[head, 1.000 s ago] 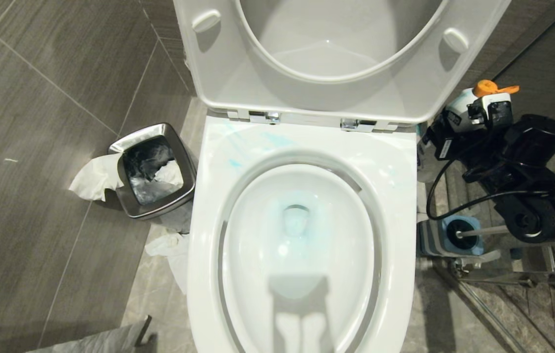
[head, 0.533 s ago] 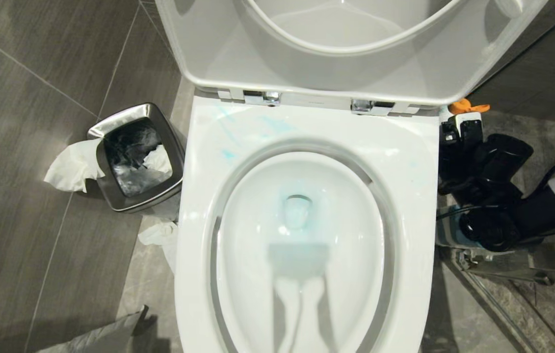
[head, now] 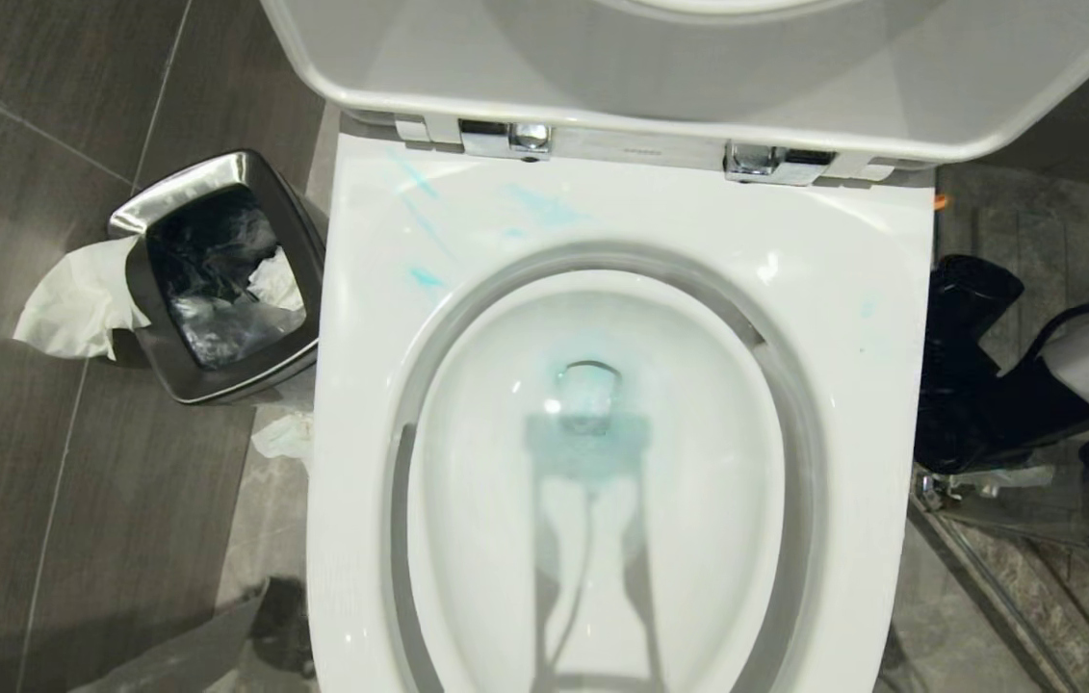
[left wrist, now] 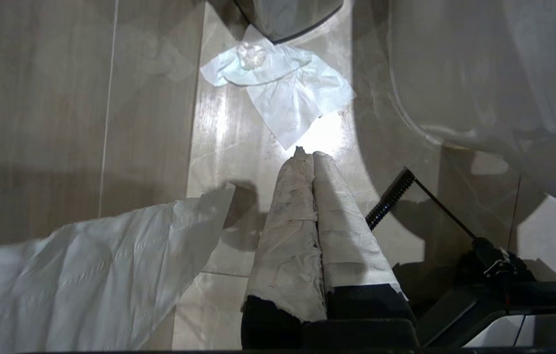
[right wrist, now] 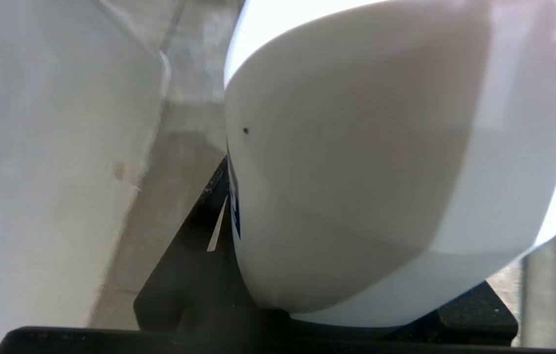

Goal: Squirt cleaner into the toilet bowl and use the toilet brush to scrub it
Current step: Place the cleaning agent on the floor

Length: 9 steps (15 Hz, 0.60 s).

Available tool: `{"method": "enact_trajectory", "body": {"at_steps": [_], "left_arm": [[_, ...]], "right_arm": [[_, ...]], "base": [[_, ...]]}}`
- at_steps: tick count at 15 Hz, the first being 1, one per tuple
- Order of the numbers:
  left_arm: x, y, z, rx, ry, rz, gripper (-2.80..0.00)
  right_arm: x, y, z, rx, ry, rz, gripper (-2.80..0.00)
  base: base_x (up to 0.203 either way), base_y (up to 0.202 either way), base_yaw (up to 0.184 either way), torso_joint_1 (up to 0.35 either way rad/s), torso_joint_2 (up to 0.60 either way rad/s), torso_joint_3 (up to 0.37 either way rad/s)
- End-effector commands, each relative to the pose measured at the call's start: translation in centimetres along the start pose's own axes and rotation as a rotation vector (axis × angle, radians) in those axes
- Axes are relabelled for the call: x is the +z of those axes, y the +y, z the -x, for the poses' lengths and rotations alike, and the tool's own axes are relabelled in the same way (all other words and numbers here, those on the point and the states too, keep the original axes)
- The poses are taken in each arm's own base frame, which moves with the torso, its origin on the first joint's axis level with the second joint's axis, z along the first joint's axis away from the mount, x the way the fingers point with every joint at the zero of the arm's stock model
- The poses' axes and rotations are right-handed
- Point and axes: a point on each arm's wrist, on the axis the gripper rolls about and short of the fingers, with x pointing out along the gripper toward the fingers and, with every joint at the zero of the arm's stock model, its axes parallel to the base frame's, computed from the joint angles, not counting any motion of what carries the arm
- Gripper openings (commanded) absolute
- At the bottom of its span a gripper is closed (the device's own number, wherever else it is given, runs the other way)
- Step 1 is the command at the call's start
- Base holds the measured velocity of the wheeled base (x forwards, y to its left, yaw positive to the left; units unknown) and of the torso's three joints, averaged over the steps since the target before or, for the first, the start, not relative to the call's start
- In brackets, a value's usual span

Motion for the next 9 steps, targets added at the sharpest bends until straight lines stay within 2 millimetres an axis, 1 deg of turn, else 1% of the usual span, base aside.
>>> {"method": "enact_trajectory", "body": {"at_steps": [1, 3, 5, 7, 9], "left_arm": [[0.0, 0.0, 0.0, 0.000, 0.003, 0.001, -2.80], [0.0, 0.0, 0.0, 0.000, 0.004, 0.001, -2.80], [-0.1, 0.0, 0.0, 0.000, 0.002, 0.001, -2.80], [0.0, 0.0, 0.0, 0.000, 0.003, 0.001, -2.80], [-0.1, 0.0, 0.0, 0.000, 0.002, 0.001, -2.80]], "right_arm": [[0.0, 0.0, -0.9, -0.009, -0.036, 0.000, -2.80], [0.4, 0.1, -1.8, -0.017, -0.073, -0.003, -2.80], [0.6, 0.1, -2.4, -0.019, -0.095, -0.004, -2.80], [0.0, 0.3, -2.6, -0.013, -0.092, 0.000, -2.80], [-0.3, 0.3, -2.7, -0.015, -0.087, 0.005, -2.80]], "base": [[0.000, 0.000, 0.000, 0.003, 0.01, -0.198], [0.000, 0.000, 0.000, 0.003, 0.00, -0.113], [0.000, 0.000, 0.000, 0.001, 0.00, -0.025], [0.000, 0.000, 0.000, 0.000, 0.00, 0.000], [0.000, 0.000, 0.000, 0.000, 0.00, 0.000]]}}
